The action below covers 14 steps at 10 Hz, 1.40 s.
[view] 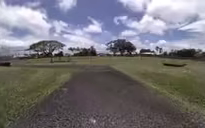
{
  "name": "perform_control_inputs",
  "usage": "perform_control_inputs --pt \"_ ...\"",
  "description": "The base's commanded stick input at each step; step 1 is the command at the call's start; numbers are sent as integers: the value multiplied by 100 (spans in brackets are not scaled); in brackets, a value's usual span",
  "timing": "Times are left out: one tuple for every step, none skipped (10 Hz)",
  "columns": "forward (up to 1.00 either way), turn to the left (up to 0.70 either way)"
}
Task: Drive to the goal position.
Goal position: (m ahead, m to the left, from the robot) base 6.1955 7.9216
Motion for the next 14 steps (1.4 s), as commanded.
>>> perform_control_inputs --pt "70 0" --pt "70 0" --pt "70 0" --pt "70 0" --pt "70 0" --pt "70 0" --pt "70 0" --pt "70 0" --pt "70 0" --pt "70 0" --pt "70 0" --pt "70 0" --pt "70 0" --pt "70 0"
